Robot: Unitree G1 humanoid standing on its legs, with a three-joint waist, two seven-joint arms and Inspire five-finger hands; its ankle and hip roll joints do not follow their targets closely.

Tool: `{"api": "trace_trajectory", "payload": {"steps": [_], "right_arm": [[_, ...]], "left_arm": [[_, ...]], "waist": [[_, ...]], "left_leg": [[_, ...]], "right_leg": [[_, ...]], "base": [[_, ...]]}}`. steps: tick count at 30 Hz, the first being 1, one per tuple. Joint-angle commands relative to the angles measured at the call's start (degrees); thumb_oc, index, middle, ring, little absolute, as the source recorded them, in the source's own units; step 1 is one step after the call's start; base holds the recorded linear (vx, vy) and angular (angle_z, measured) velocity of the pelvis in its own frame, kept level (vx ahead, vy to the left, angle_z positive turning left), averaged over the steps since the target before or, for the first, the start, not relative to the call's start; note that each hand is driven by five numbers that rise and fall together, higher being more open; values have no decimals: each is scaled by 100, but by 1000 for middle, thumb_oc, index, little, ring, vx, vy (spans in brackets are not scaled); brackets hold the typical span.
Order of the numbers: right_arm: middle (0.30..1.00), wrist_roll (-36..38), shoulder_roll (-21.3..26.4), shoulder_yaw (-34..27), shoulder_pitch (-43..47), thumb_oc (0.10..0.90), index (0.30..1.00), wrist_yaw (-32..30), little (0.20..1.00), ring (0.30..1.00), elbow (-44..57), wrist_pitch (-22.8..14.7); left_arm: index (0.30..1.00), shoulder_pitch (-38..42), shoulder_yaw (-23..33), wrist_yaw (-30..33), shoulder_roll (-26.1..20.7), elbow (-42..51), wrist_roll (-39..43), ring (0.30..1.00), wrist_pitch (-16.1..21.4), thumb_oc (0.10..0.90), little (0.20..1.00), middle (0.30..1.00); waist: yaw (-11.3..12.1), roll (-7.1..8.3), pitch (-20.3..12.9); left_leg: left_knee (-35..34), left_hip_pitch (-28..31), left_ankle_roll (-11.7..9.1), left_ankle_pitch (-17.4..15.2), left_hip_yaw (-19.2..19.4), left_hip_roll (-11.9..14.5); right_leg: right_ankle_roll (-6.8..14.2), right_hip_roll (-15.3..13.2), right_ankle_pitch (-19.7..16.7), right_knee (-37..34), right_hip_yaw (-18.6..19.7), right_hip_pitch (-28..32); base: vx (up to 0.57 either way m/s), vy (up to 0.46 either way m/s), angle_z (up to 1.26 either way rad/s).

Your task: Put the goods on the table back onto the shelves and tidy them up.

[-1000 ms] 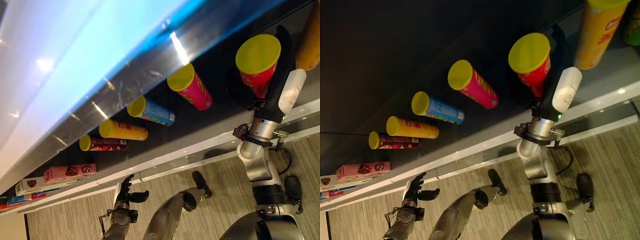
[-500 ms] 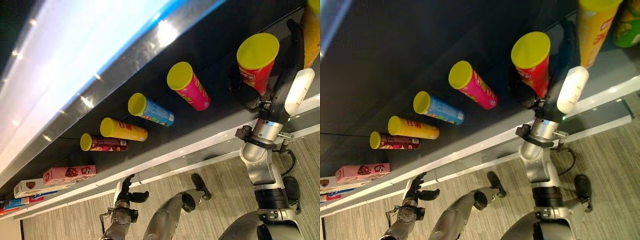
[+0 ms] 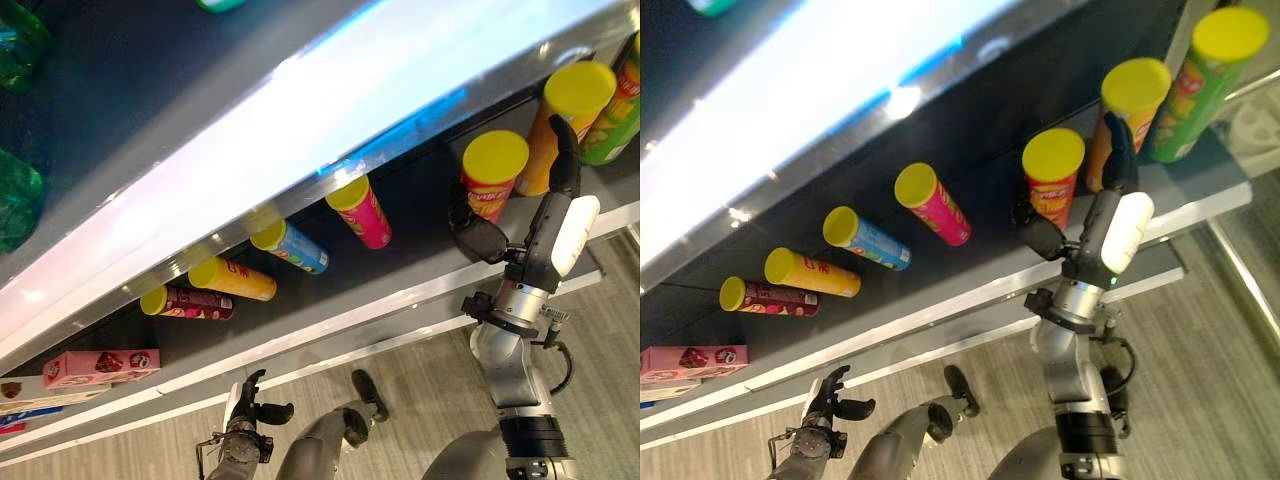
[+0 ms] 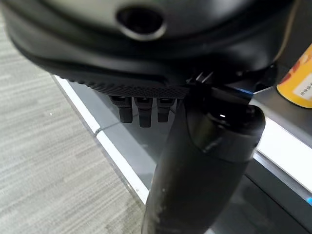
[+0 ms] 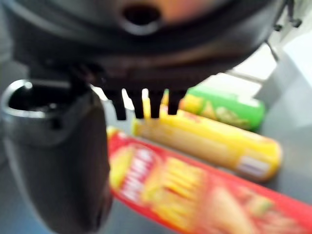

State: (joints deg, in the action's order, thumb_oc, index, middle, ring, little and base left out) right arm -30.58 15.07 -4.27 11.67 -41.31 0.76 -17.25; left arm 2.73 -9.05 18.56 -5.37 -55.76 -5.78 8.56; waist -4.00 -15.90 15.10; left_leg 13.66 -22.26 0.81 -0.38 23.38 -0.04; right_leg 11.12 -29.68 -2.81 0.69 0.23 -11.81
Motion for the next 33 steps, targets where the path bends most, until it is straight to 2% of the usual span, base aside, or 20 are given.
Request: {"api": "trace_trajectory", "payload": {"steps": [1, 2, 9, 13, 16, 17, 20, 21, 23, 28, 33], "right_arm": [[900, 52, 259, 72, 103, 800, 900, 33, 900, 900, 1079, -741], [900, 53, 256, 72, 100, 800, 900, 33, 900, 900, 1080, -742], [900, 248, 78, 250, -75, 800, 900, 180, 900, 900, 1331, -814], [900, 363, 15, 332, -178, 800, 900, 281, 900, 900, 1403, -825], [900, 383, 18, 305, -447, 800, 900, 323, 900, 900, 1647, -794], [900, 384, 16, 303, -461, 800, 900, 327, 900, 900, 1658, -791], [900, 402, 101, 255, -846, 800, 900, 404, 900, 900, 1722, -781], [900, 486, 161, 186, -1234, 800, 900, 521, 900, 900, 1751, -795], [900, 595, 198, 119, -1568, 800, 900, 639, 900, 900, 1714, -835], [900, 797, 323, -115, -2344, 800, 900, 880, 900, 900, 1577, -948], [900, 699, 751, -654, -3269, 800, 900, 999, 900, 900, 569, -977]], "left_arm": [[900, -34, 220, 318, -340, -141, 17, 900, 44, 800, 900, 900], [900, -36, 220, 318, -342, -142, 17, 900, 45, 800, 900, 900], [900, -54, 258, 345, -341, -258, 53, 900, 17, 800, 900, 900], [900, -116, 262, 358, -330, -359, 44, 900, -15, 800, 900, 900], [900, -158, 198, 282, -281, -417, 60, 900, -69, 800, 900, 900], [900, -164, 193, 281, -281, -417, 61, 900, -69, 800, 900, 900], [900, -152, 148, 205, -213, -478, 65, 900, -109, 800, 900, 900], [900, -166, 121, 170, -187, -585, 38, 900, -117, 800, 900, 900], [900, -190, 171, 133, -163, -686, 58, 900, -133, 800, 900, 900], [900, -296, 413, 83, -142, -870, 175, 900, -159, 800, 900, 900], [900, -345, 584, 18, -160, -644, 136, 900, -144, 800, 900, 900]], "waist": [[149, -54, -558], [144, -52, -553], [183, 234, -667], [188, 331, -716], [144, 541, -909], [143, 543, -900], [29, 680, -1050], [-61, 764, -1151], [-156, 829, -1255], [-297, 929, -1429], [-521, 970, -1579]], "left_leg": [[-128, 416, -455, -478, -685, 485], [-138, 428, -458, -473, -687, 484], [-416, 781, -516, -342, -751, 590], [-591, 1012, -545, -276, -755, 648], [-972, 1498, -579, -167, -705, 723], [-997, 1529, -582, -156, -704, 719], [-1322, 1903, -610, -46, -624, 788], [-1544, 2156, -635, 35, -559, 836], [-1664, 2313, -655, 87, -487, 899], [-1839, 2556, -713, 174, -388, 1032], [-1866, 2558, -804, 305, -341, 1192]], "right_leg": [[-169, 73, -777, -545, -43, 415], [-170, 74, -774, -546, -48, 427], [-177, 204, -655, -554, -177, 706], [-169, 257, -616, -560, -263, 872], [-152, 402, -544, -569, -396, 1153], [-152, 402, -539, -569, -399, 1174], [-127, 515, -501, -569, -434, 1327], [-113, 597, -462, -569, -445, 1438], [-107, 672, -442, -569, -439, 1499], [-104, 818, -364, -569, -424, 1623], [-115, 980, -307, -569, -405, 1667]], "base": [[22, -59, 16], [23, -51, 16], [26, -40, 3], [31, -24, 5], [74, -39, 2], [62, -31, 14], [71, -38, 8], [86, -69, -10], [56, -57, -9], [17, -68, -15], [-51, -90, -7]]}}
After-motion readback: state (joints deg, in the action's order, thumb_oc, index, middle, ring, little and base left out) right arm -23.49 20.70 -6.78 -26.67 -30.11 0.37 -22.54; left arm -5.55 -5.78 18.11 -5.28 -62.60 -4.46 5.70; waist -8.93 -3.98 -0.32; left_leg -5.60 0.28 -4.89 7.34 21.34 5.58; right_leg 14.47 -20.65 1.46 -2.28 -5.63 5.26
